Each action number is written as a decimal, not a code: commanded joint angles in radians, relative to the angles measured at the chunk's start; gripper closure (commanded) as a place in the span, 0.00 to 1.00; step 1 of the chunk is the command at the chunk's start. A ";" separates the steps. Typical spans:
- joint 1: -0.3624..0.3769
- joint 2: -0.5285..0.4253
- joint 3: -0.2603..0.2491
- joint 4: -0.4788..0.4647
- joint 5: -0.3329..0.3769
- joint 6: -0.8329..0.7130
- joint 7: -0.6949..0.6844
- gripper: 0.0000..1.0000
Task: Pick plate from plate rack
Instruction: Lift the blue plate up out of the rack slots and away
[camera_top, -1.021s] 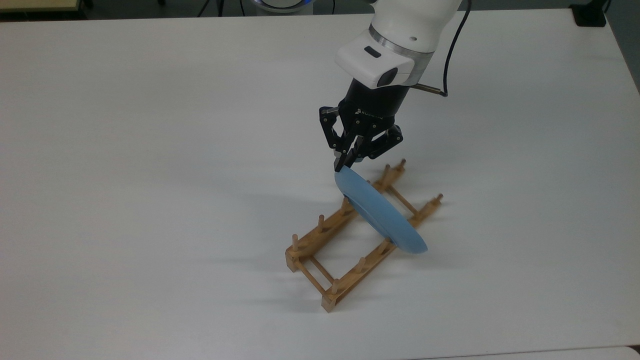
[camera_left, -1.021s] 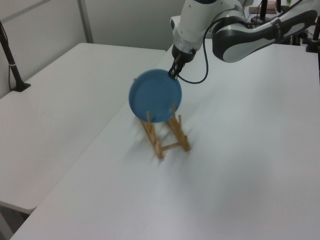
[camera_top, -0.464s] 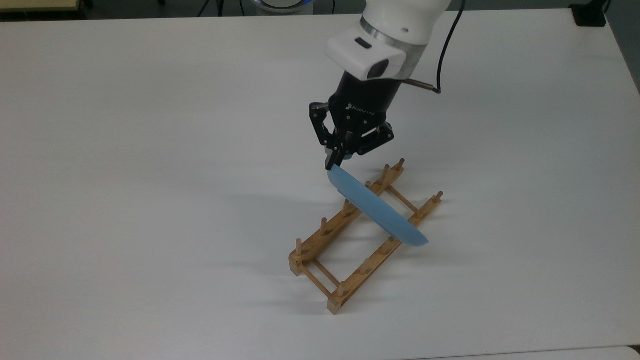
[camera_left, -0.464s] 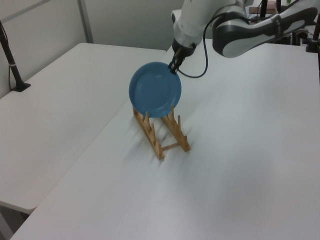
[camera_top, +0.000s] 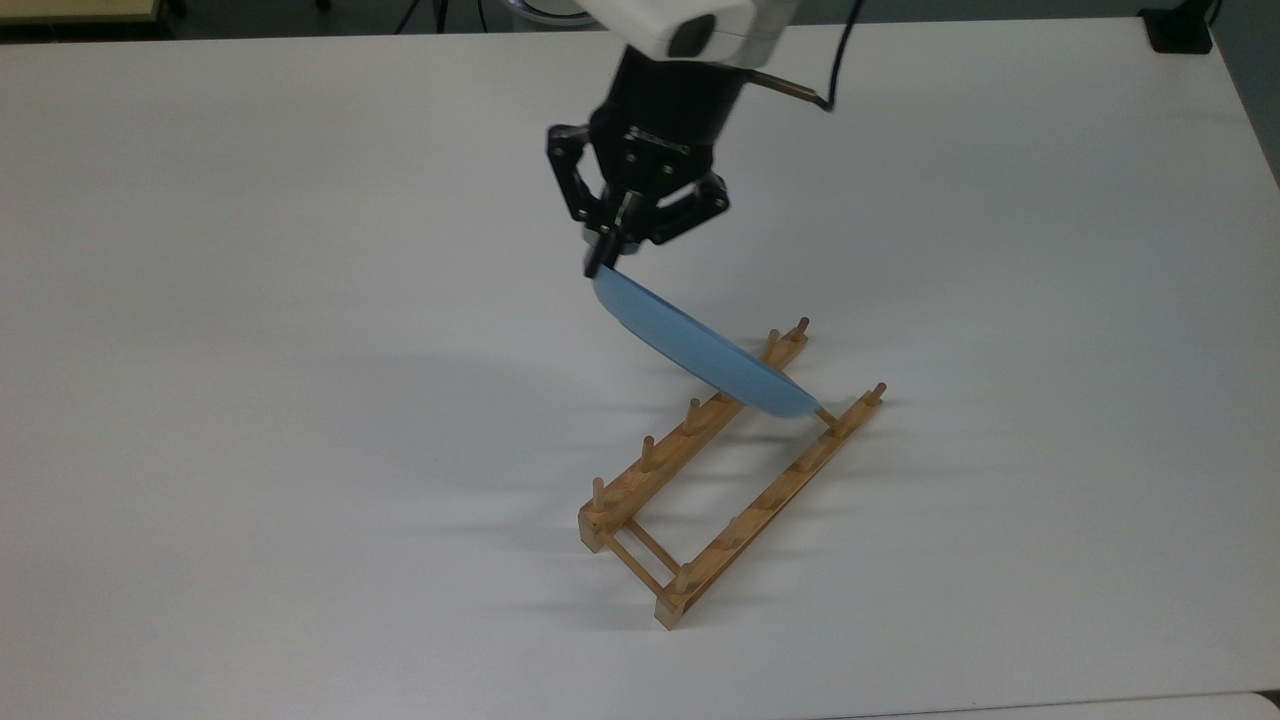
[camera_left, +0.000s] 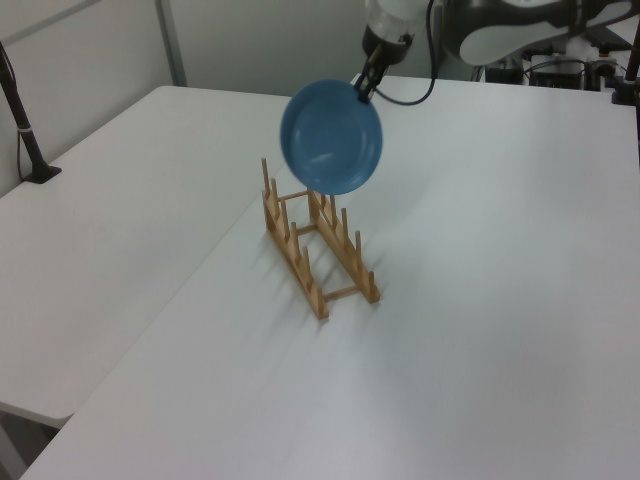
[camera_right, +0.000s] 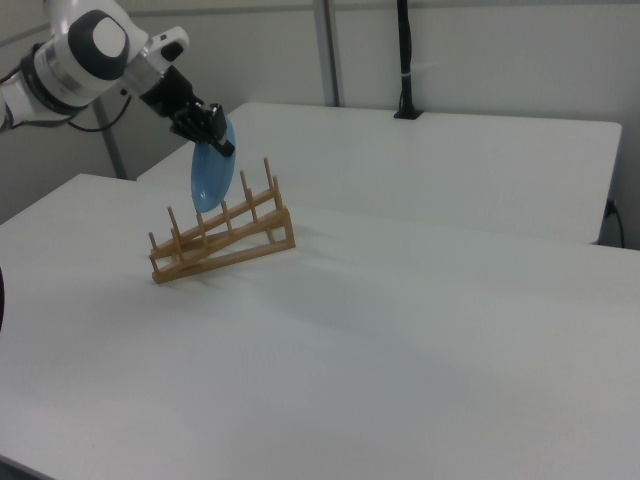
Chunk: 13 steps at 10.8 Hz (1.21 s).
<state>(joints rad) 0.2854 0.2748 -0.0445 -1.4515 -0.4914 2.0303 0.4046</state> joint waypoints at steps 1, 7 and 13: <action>-0.081 -0.054 -0.006 -0.021 0.158 -0.070 -0.226 1.00; -0.255 -0.042 -0.003 -0.108 0.364 -0.314 -0.769 1.00; -0.261 0.147 0.009 -0.194 0.366 -0.401 -1.135 1.00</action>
<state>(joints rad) 0.0197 0.3598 -0.0460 -1.6518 -0.1463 1.6486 -0.6610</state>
